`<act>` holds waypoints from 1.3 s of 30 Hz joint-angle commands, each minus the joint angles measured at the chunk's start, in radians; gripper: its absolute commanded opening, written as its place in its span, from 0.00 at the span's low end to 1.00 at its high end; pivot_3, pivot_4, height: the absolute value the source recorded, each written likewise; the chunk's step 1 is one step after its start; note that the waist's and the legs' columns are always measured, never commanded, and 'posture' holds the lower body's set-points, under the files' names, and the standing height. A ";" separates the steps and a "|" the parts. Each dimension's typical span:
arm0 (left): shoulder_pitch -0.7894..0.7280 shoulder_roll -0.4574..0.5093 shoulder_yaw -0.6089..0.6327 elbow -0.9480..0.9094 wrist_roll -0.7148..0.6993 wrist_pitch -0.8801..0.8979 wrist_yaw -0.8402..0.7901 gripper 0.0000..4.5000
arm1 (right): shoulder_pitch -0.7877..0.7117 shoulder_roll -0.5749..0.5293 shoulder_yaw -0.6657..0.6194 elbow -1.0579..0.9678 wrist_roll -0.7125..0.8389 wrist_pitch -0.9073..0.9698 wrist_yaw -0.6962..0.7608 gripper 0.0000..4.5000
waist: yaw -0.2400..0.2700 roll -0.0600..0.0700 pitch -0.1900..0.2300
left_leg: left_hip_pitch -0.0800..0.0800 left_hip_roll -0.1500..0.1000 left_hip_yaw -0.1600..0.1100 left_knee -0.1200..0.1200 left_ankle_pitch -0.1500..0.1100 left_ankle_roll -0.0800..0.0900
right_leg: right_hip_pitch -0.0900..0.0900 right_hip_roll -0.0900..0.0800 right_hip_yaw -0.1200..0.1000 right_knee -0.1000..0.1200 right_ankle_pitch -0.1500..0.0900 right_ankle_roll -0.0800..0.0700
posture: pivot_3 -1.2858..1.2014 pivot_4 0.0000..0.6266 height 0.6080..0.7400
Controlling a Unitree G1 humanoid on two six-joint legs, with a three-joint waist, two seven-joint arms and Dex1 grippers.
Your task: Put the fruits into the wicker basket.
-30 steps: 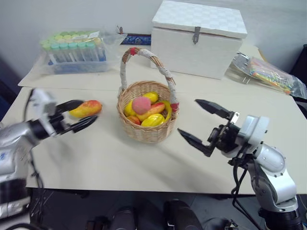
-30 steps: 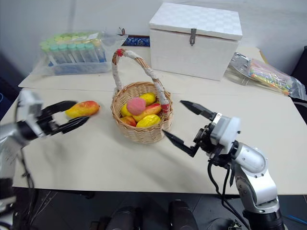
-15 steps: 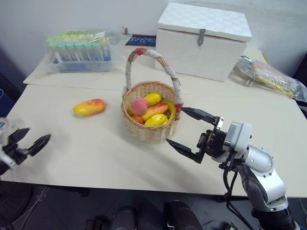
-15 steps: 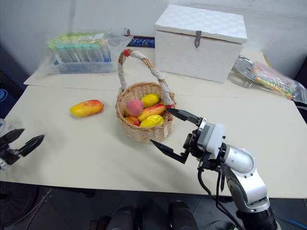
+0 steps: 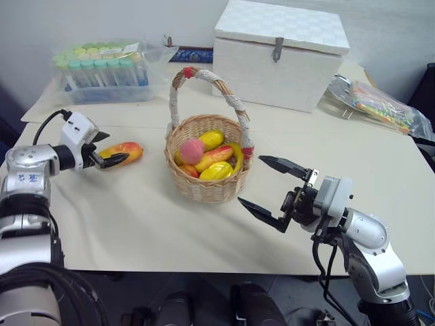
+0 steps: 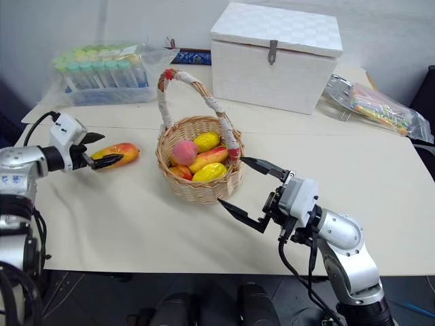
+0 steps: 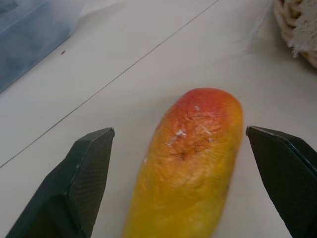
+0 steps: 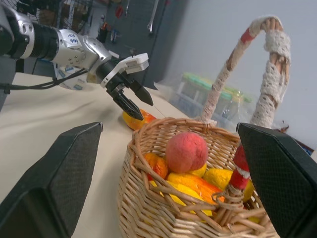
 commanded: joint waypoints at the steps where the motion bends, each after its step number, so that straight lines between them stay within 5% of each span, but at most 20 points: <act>1: -0.075 -0.006 -0.025 0.125 0.046 -0.020 -0.053 0.99 | 0.017 -0.001 -0.028 -0.055 0.007 -0.011 -0.021 1.00 | 0.002 0.000 0.000 | 0.000 0.000 0.000 0.000 0.000 0.000 | 0.000 0.000 0.000 0.000 0.000 0.000 | 0.52 0.24 1.00; 8: -0.142 -0.044 -0.059 0.221 0.112 0.016 -0.036 0.99 | 0.027 -0.009 -0.041 -0.096 0.008 0.013 -0.056 1.00 | 0.002 -0.001 0.000 | -0.001 0.000 -0.001 0.003 0.000 0.000 | 0.000 0.000 0.000 0.000 0.000 0.000 | 0.52 0.24 1.00; 15: -0.144 -0.049 -0.038 0.223 0.108 0.004 -0.059 0.61 | 0.031 -0.011 -0.054 -0.111 0.006 0.027 -0.075 1.00 | 0.003 -0.001 0.000 | -0.001 0.000 -0.001 0.003 0.000 0.000 | 0.000 0.000 0.000 0.001 0.000 0.000 | 0.52 0.24 1.00; 22: -0.146 -0.034 0.071 0.108 -0.052 0.000 -0.412 0.60 | 0.044 -0.017 -0.060 -0.110 0.002 0.026 -0.079 1.00 | 0.003 -0.001 0.000 | -0.003 0.000 -0.002 0.005 0.000 0.000 | 0.000 0.000 -0.002 0.001 0.000 0.000 | 0.52 0.24 1.00; 27: -0.054 -0.063 0.064 -0.310 -0.205 0.264 -0.596 0.60 | 0.053 -0.024 -0.065 -0.095 -0.001 0.015 -0.077 1.00 | 0.002 -0.001 0.000 | -0.010 0.001 -0.006 0.013 0.000 0.000 | -0.004 -0.001 -0.004 0.006 0.000 0.000 | 0.52 0.24 1.00; 33: 0.008 -0.166 0.042 -0.759 -0.345 0.658 -0.421 0.60 | 0.055 -0.024 -0.058 -0.075 0.008 0.014 -0.060 1.00 | 0.007 -0.001 0.000 | -0.010 0.000 -0.008 0.016 0.000 0.001 | -0.003 -0.002 -0.002 0.010 0.000 0.000 | 0.52 0.24 1.00; 39: 0.053 -0.262 -0.059 -0.958 -0.344 0.801 -0.275 0.60 | 0.046 -0.011 -0.059 -0.065 0.010 0.013 -0.062 1.00 | 0.001 0.000 0.000 | -0.008 0.000 -0.007 0.016 0.000 0.001 | -0.002 -0.001 0.000 0.010 0.000 0.001 | 0.52 0.24 1.00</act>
